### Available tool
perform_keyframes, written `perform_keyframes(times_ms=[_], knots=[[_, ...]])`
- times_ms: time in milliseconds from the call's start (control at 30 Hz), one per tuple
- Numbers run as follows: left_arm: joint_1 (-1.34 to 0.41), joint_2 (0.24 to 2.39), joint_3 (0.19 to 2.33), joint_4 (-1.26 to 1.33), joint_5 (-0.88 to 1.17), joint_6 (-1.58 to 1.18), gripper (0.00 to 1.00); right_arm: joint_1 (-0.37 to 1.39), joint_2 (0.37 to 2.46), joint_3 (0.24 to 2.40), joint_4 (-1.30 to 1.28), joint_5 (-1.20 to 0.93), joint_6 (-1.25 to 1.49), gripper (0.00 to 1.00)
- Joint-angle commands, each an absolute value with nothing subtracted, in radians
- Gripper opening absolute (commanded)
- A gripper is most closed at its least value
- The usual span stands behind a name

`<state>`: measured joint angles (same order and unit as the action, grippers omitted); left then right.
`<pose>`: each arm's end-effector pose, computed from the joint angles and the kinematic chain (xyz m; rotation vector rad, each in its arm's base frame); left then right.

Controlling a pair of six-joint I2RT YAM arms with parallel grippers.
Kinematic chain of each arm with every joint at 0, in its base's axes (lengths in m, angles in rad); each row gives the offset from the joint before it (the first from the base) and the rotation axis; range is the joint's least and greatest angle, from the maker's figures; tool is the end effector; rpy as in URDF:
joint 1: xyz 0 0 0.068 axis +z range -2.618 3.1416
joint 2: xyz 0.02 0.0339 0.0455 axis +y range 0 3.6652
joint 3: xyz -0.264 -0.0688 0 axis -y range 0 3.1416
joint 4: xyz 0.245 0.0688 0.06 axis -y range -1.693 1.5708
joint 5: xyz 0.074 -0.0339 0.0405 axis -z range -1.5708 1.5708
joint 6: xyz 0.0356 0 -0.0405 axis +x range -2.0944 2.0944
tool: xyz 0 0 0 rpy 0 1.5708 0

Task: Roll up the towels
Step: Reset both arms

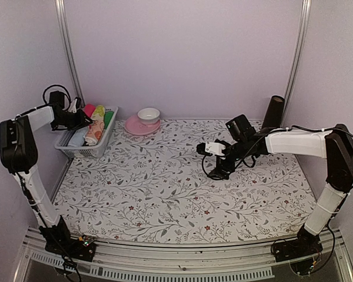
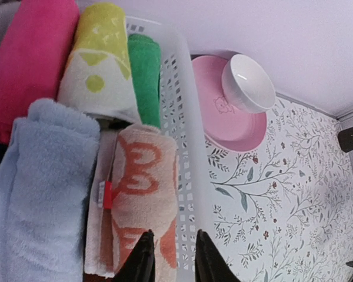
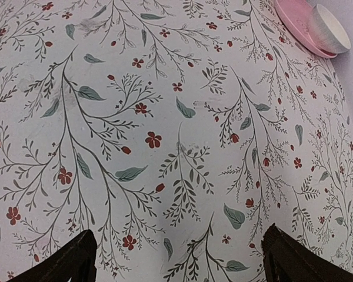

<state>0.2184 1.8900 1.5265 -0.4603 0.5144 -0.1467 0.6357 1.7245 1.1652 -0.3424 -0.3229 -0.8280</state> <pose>0.4182 0.0749 0.2561 -0.1860 2.3248 -0.5772 0.2884 0.2269 0.2107 -1.7261 1.7158 0.3128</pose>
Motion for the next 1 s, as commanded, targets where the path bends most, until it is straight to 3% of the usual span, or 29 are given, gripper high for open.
perform_keyframes(times_ms=[0, 367, 600, 800, 967], knots=[[0.171, 1.933, 1.606, -0.422, 0.556, -0.131, 0.19, 0.645, 1.749, 1.160, -0.333, -0.309, -0.831, 0.99], [0.153, 2.107, 1.711, -0.440, 0.468, -0.132, 0.04, 0.645, 1.759, 1.160, -0.333, -0.296, -0.833, 0.99], [0.153, 2.128, 1.716, -0.460, 0.409, -0.087, 0.05, 0.645, 1.766, 1.160, -0.333, -0.293, -0.833, 0.99], [0.155, 2.111, 1.711, -0.466, 0.383, -0.076, 0.16, 0.645, 1.768, 1.163, -0.333, -0.285, -0.831, 0.99], [0.152, 2.060, 1.724, -0.479, 0.374, -0.075, 0.43, 0.645, 1.761, 1.166, -0.332, -0.258, -0.827, 0.99]])
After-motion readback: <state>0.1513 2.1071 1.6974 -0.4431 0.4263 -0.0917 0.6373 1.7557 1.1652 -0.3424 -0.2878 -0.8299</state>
